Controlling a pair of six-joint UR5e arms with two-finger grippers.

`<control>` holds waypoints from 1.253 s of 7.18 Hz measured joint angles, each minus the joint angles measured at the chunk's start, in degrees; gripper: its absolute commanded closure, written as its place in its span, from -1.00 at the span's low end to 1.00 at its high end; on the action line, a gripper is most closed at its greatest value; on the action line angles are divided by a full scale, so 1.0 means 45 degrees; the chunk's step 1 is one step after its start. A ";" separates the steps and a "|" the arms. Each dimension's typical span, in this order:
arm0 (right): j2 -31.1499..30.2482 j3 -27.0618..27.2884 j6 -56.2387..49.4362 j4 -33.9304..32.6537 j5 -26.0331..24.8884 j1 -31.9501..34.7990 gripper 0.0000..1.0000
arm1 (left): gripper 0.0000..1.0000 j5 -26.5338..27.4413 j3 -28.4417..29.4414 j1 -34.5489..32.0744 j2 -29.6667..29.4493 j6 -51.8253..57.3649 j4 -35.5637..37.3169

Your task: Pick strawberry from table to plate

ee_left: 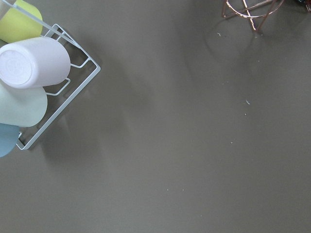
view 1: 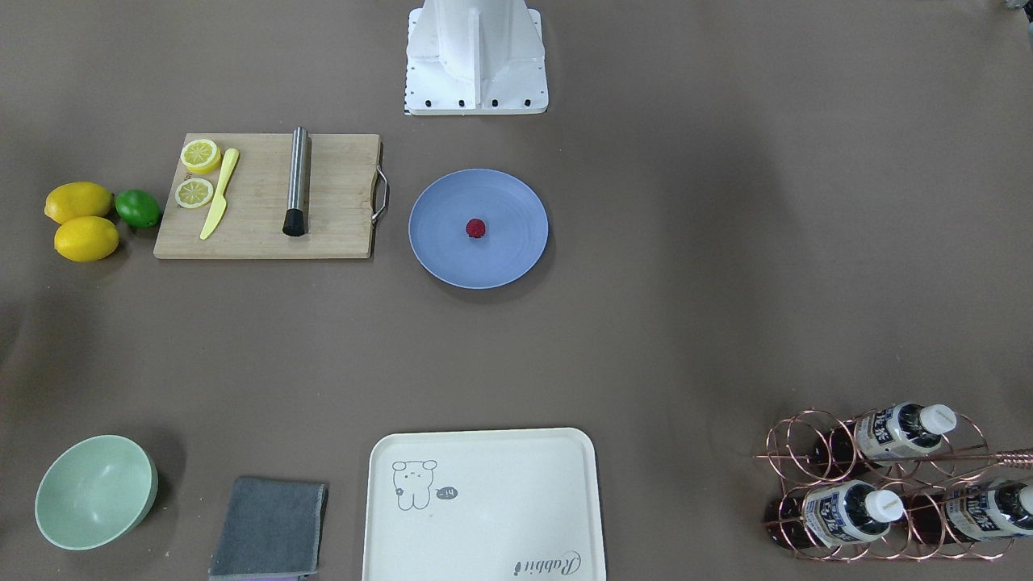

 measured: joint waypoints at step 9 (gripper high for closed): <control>-0.0021 -0.1218 -0.0482 0.0851 0.0273 0.0622 -1.00 | -0.96 -0.0712 0.0501 -0.0343 0.1233 0.0003 -0.1098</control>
